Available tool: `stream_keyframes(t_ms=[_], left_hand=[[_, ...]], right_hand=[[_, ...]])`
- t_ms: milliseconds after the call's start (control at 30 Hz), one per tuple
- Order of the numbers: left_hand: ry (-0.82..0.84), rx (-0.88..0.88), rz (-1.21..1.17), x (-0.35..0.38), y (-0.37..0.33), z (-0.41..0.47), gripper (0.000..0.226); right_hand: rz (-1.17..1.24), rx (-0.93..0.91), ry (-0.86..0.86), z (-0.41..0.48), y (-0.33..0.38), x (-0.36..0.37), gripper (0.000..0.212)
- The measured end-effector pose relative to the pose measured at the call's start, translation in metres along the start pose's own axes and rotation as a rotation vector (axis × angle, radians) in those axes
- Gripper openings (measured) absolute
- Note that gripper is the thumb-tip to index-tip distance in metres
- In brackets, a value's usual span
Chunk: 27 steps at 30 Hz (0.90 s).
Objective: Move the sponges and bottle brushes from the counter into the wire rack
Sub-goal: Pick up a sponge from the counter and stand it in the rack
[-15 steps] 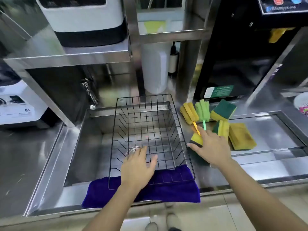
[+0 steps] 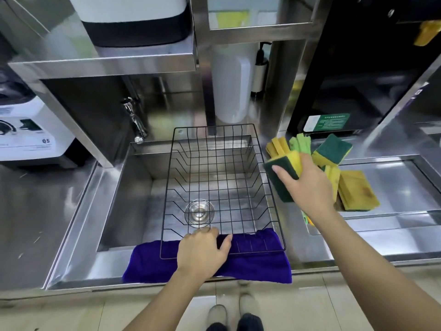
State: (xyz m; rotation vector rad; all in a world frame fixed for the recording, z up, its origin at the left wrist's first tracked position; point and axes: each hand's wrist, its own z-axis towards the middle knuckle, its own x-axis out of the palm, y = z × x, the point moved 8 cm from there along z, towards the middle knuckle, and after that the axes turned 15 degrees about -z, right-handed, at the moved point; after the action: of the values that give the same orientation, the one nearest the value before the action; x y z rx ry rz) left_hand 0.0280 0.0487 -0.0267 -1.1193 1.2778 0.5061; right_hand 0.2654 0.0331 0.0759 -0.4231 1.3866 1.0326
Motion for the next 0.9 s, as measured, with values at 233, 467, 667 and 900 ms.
stream_keyframes(t_ms=[233, 467, 667, 900], left_hand=[[-0.045, 0.044, -0.006, -0.008, -0.004, -0.004, 0.050], [-0.217, 0.179, -0.072, -0.014, 0.000, -0.010, 0.056], [-0.233, 0.162, -0.096, -0.015, 0.005, -0.011, 0.056], [-0.221, 0.141, -0.112, -0.015, 0.008, -0.012, 0.056]], right_hand=[[0.767, 0.175, 0.338, 0.000, 0.047, 0.045, 0.029], [0.840, 0.237, 0.602, -0.035, 0.078, 0.111, 0.048], [0.724, 0.178, 0.709, -0.050, 0.108, 0.144, 0.055], [0.730, 0.352, 0.791, -0.065, 0.102, 0.174, 0.031]])
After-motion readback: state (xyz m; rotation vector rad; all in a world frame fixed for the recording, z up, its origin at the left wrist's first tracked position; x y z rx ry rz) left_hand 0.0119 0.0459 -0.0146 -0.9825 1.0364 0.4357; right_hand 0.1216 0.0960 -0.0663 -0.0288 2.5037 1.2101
